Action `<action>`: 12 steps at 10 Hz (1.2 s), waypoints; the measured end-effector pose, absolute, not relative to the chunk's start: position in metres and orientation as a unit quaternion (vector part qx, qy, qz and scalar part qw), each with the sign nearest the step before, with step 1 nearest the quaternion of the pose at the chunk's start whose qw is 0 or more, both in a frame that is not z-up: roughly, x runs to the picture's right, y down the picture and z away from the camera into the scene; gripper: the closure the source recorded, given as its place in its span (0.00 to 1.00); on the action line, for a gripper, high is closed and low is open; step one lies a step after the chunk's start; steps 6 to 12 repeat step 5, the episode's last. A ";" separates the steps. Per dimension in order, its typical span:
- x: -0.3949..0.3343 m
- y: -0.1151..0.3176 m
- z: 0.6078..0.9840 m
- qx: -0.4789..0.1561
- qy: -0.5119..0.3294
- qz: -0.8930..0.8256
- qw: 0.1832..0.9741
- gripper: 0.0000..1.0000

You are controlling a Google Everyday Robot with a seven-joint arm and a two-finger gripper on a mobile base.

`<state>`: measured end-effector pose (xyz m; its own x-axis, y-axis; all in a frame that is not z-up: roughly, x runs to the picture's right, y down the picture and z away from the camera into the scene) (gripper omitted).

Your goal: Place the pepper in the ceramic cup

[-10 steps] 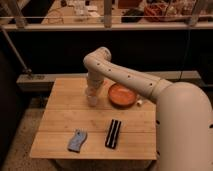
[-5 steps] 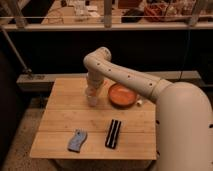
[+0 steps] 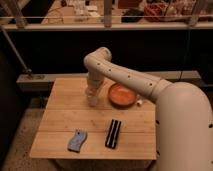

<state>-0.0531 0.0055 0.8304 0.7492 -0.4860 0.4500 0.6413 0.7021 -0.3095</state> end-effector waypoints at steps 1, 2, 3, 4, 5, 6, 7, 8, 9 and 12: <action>-0.053 0.006 0.830 -0.229 -0.169 -0.308 0.908 0.61; -0.053 0.005 0.831 -0.229 -0.169 -0.307 0.908 0.61; -0.053 0.005 0.831 -0.229 -0.169 -0.307 0.908 0.61; -0.053 0.005 0.831 -0.230 -0.169 -0.305 0.909 0.61; -0.053 0.005 0.831 -0.230 -0.169 -0.303 0.909 0.61; -0.053 0.005 0.831 -0.230 -0.169 -0.303 0.909 0.61; -0.053 0.005 0.831 -0.230 -0.169 -0.303 0.909 0.61; -0.053 0.005 0.831 -0.230 -0.169 -0.303 0.909 0.61; -0.053 0.005 0.831 -0.230 -0.169 -0.303 0.909 0.61; -0.053 0.005 0.831 -0.230 -0.169 -0.303 0.909 0.61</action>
